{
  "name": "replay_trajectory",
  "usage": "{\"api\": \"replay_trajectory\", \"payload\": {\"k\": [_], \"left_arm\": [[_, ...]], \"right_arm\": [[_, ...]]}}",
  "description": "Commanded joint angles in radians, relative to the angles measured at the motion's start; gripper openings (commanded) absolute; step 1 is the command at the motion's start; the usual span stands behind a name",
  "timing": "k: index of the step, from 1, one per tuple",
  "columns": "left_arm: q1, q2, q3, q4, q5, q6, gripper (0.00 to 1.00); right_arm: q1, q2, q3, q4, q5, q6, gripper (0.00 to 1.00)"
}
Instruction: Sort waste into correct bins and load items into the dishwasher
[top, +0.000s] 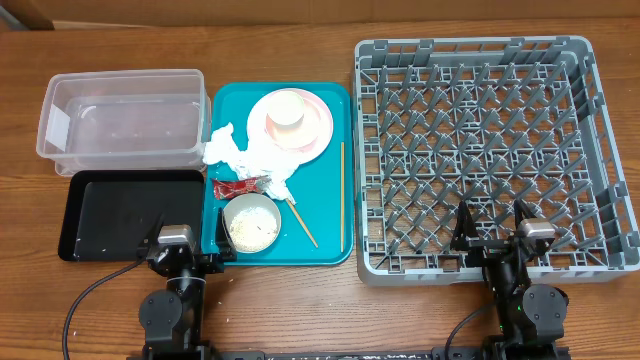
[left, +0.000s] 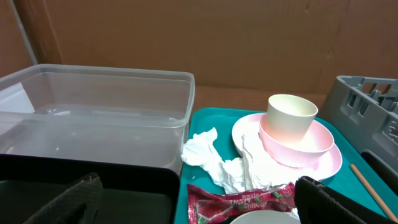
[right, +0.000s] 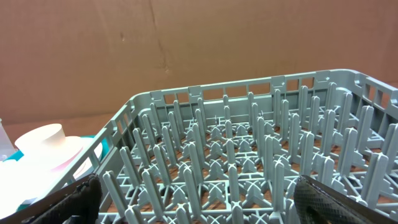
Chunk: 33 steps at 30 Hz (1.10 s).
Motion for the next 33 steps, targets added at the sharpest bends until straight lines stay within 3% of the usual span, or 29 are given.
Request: {"api": "replay_trajectory", "payload": {"k": [1,10,16,22,29,33], "left_arm": [[-0.001,-0.007,-0.005,0.001,0.012,0.014,1.00],[-0.001,-0.006,0.060,0.026,0.208,-0.091,1.00],[-0.001,0.090,0.345,-0.185,0.237,-0.136,1.00],[-0.001,0.361,0.682,-0.418,0.263,-0.135,1.00],[-0.001,0.862,1.186,-0.861,0.414,-0.061,1.00],[-0.001,1.072,1.401,-1.024,0.525,-0.060,1.00]], "right_arm": [[-0.006,-0.010,-0.010,0.006,-0.006,-0.004,1.00],[-0.006,-0.010,-0.010,0.006,-0.006,-0.004,1.00],[-0.006,-0.010,-0.010,0.006,-0.006,-0.004,1.00],[-0.006,-0.010,-0.010,0.006,-0.006,-0.004,1.00],[-0.006,-0.010,-0.010,0.006,-0.006,-0.004,1.00],[-0.006,-0.010,-0.010,0.006,-0.006,-0.004,1.00]]}}
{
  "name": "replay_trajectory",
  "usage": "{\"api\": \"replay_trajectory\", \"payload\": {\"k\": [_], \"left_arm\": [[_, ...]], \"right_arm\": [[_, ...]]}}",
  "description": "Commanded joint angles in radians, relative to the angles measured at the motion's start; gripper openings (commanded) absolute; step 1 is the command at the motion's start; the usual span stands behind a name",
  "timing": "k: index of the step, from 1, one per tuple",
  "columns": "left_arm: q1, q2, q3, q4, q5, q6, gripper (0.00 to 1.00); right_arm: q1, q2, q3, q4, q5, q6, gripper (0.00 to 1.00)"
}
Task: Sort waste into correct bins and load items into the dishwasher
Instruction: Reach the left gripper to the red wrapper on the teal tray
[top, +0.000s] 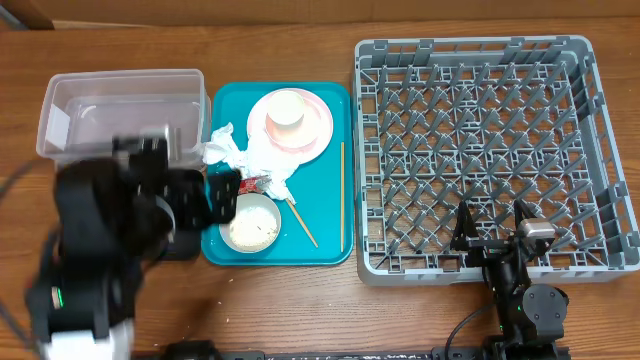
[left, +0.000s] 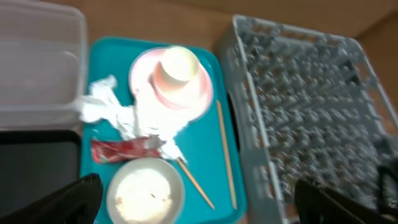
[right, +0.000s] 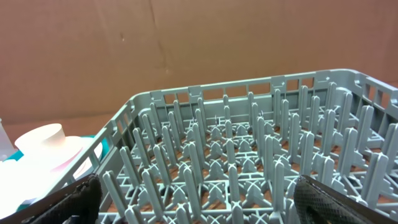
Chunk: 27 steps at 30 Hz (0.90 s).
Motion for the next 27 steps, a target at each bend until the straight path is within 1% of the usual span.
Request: {"api": "replay_trajectory", "payload": {"k": [1,3,5,6,7,10,11,14,17,19,22,27], "left_arm": [[-0.001,0.157,0.167,-0.087,0.151,0.029,1.00],[-0.001,0.216,0.201,-0.103,0.161,0.067,1.00],[-0.001,0.262,0.201,-0.105,0.161,0.055,1.00],[-0.001,0.282,0.201,-0.112,0.161,0.045,0.92],[-0.001,0.306,0.201,-0.120,0.161,0.035,0.76],[0.000,0.361,0.201,-0.151,0.102,-0.010,0.44],[0.000,0.379,0.201,-0.168,0.049,-0.045,0.42],[0.000,0.412,0.195,-0.202,-0.074,-0.143,0.42],[0.000,0.423,0.161,-0.193,-0.131,-0.228,0.45],[0.000,0.423,0.129,-0.184,-0.178,-0.325,0.47],[-0.001,0.423,0.068,-0.153,-0.182,-0.425,0.45],[-0.001,0.433,-0.053,-0.091,-0.174,-0.564,0.46]], "right_arm": [[-0.006,-0.010,-0.010,0.006,-0.005,-0.003,1.00],[-0.006,-0.010,-0.010,0.006,-0.005,-0.003,1.00],[-0.006,-0.010,-0.010,0.006,-0.005,-0.003,1.00],[-0.006,-0.010,-0.010,0.006,-0.005,-0.003,1.00],[-0.006,-0.010,-0.010,0.006,-0.005,-0.003,1.00],[-0.006,-0.010,-0.010,0.006,-0.005,-0.003,1.00],[-0.006,-0.010,-0.010,0.006,-0.005,-0.003,1.00],[-0.006,-0.010,-0.010,0.006,-0.005,-0.003,1.00],[-0.006,-0.010,-0.010,0.006,-0.005,-0.003,1.00],[-0.006,-0.010,-0.010,0.006,-0.005,-0.003,1.00],[-0.006,-0.010,-0.010,0.006,-0.005,-0.003,1.00],[-0.006,-0.010,-0.010,0.006,-0.005,-0.003,1.00]]}}
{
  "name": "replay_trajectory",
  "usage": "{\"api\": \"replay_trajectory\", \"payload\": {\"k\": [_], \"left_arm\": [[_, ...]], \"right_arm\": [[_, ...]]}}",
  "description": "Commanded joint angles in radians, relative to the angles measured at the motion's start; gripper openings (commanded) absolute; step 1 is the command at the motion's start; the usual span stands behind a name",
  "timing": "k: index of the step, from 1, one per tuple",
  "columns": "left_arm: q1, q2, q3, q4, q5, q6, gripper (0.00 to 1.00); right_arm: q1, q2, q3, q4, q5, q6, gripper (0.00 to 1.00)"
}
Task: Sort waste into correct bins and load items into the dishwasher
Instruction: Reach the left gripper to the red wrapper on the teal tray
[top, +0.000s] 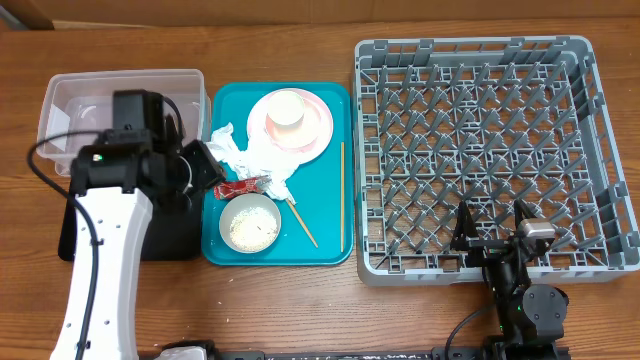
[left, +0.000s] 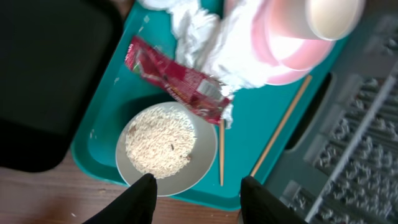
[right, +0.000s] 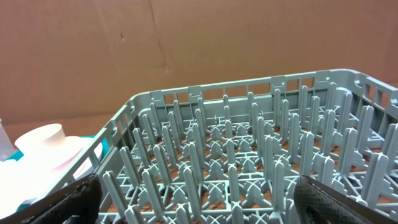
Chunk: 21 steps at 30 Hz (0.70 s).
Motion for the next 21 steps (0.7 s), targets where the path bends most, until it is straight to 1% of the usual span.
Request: {"api": "replay_trajectory", "payload": {"k": [1,5,8,16,21], "left_arm": [[-0.001,0.013,-0.092,0.037,-0.006,-0.182,0.47],[-0.001,0.033,-0.179,0.127,0.066,-0.196,0.46],[-0.001,0.060,-0.216,0.193,0.093,-0.204,0.46],[-0.001,0.167,-0.222,0.268,0.095,-0.229,0.46],[-0.001,0.246,-0.222,0.301,0.129,-0.228,0.46]], "right_arm": [[-0.006,-0.010,-0.011,0.006,-0.006,-0.003,1.00],[-0.006,-0.010,-0.011,0.006,-0.006,-0.003,1.00],[-0.006,-0.010,-0.011,0.006,-0.006,-0.003,1.00],[-0.006,-0.010,-0.011,0.006,-0.006,-0.003,1.00],[-0.006,-0.010,-0.011,0.006,-0.006,-0.003,1.00]]}}
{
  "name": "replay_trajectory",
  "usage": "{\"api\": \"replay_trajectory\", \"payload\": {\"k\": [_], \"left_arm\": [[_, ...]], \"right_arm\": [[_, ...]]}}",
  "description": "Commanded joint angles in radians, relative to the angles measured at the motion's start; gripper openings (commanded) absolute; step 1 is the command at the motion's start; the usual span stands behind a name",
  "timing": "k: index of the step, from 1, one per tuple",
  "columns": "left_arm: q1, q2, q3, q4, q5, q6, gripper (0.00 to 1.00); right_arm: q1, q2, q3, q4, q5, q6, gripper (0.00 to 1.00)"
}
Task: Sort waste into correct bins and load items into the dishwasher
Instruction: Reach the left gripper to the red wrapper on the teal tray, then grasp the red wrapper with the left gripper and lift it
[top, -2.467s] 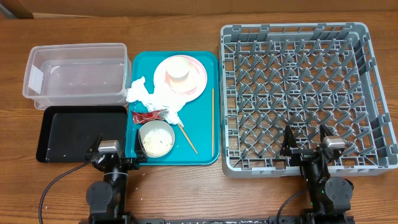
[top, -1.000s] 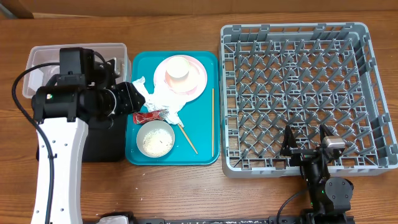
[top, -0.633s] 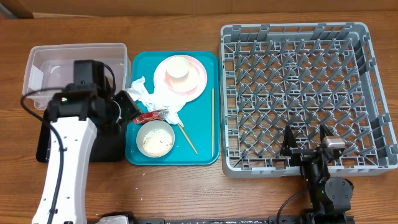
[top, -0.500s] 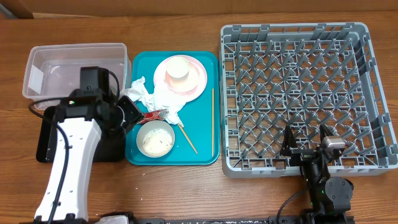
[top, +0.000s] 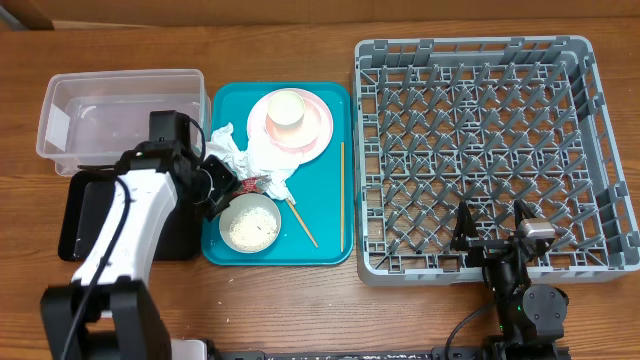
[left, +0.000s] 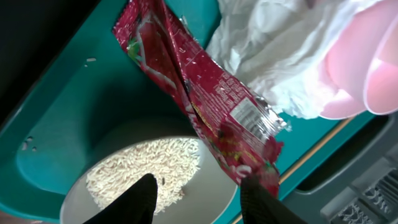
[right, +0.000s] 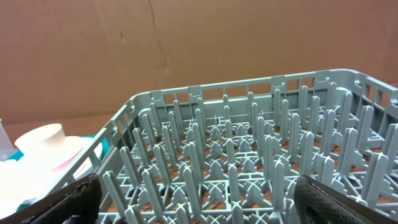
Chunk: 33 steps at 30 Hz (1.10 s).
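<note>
A red snack wrapper (left: 199, 93) lies on the teal tray (top: 330, 100) between crumpled white napkins (left: 273, 56) and a grey bowl of rice (left: 143, 174). My left gripper (left: 199, 202) hangs open low over the wrapper's near end and the bowl's rim; in the overhead view the left gripper (top: 222, 185) is at the tray's left side. A pink plate with a pink bowl and a cream cup (top: 290, 115) sits at the tray's back. Two chopsticks (top: 342, 195) lie on the tray's right half. My right gripper (right: 199, 205) rests open at the near edge of the grey dish rack (top: 480, 140).
A clear plastic bin (top: 120, 115) stands left of the tray at the back, and a black bin (top: 90, 215) in front of it, under my left arm. The rack fills the table's right half.
My left gripper has come lower and nearer to the red wrapper, which now fills much of the wrist view. It remains open. The right arm has not moved.
My left gripper first rested open at the table's front edge by the black bin. Then the arm was up over the black bin and tray edge. Then it looked down on the wrapper and rice bowl, and now hangs close over the wrapper. The right arm stayed still.
</note>
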Motion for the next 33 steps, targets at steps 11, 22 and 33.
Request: {"api": "replay_trajectory", "payload": {"k": [11,22,33], "left_arm": [[0.000,0.087,-0.007,0.129,0.096,-0.014,0.41],[0.000,0.088,-0.007,0.123,0.093,-0.010,0.33],[-0.020,0.088,-0.007,0.124,0.093,-0.010,0.25]], "right_arm": [[-0.006,-0.010,-0.010,0.006,-0.006,-0.003,1.00],[-0.006,-0.010,-0.010,0.006,-0.006,-0.003,1.00],[-0.006,-0.010,-0.010,0.006,-0.006,-0.003,1.00]]}}
